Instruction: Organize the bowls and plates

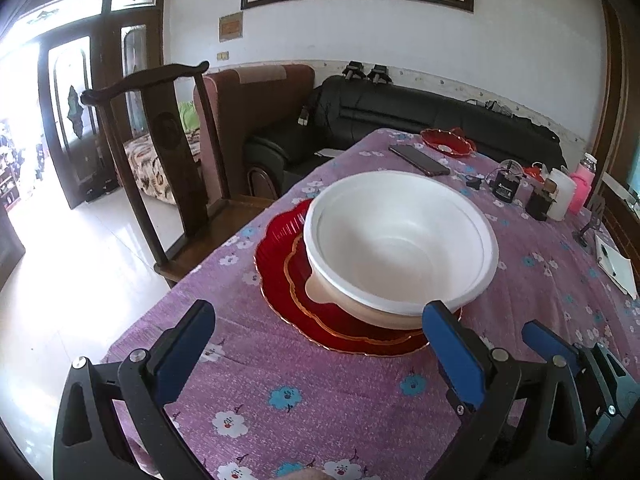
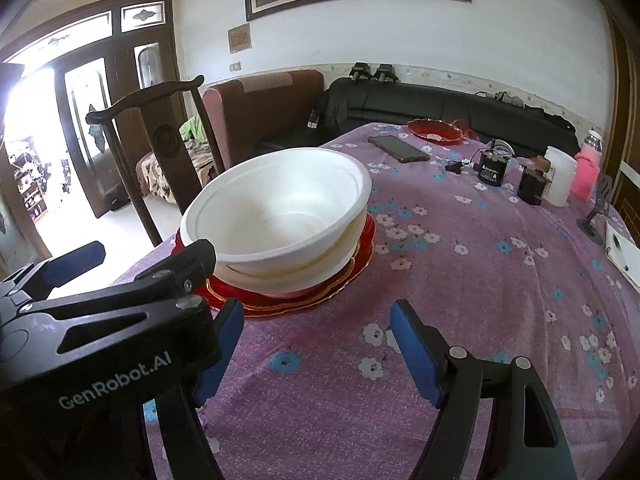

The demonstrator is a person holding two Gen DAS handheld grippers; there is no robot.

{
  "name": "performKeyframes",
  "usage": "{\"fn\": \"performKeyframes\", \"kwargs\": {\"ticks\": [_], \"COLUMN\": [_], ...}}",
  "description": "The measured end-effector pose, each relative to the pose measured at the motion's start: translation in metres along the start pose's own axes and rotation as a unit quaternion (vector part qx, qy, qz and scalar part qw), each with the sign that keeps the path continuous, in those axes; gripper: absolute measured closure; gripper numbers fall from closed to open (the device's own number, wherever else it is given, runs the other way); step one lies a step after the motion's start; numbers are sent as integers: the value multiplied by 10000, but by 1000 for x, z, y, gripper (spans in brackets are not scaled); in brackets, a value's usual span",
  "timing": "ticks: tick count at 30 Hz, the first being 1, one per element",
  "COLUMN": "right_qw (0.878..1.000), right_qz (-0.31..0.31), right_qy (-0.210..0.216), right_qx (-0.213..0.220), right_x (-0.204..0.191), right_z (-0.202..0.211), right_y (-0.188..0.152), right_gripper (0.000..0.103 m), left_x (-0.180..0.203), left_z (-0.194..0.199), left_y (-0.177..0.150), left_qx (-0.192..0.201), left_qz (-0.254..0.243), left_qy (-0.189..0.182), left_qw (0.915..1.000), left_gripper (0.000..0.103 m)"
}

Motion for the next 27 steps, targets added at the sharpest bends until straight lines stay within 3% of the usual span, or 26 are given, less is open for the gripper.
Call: {"fn": "performKeyframes", "kwargs": {"ticks": [27], "right_qw": [9999], "right_qz": [-82], "right_qy": [38], "right_qx": [-86], "right_x": [-1], "right_z": [-2], "right_y": [-4], "right_gripper": [22], "left_x": [-1], "left_z": [-9], "left_y": [-4], "left_qx": [-222], "left_qz": [72], "left_qy": [-98], "left_qw": [9997], "left_gripper": [0]}}
Point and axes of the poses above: each gripper's, at about its wrist camera, not at the fingertips, and z roughly against the way its jaws point, x to its right, y to its top, the point moved 4 cm from there along -z, roughly the way its jaws point, and after that the axes turned 2 degrees about x, right-handed, at the moved point
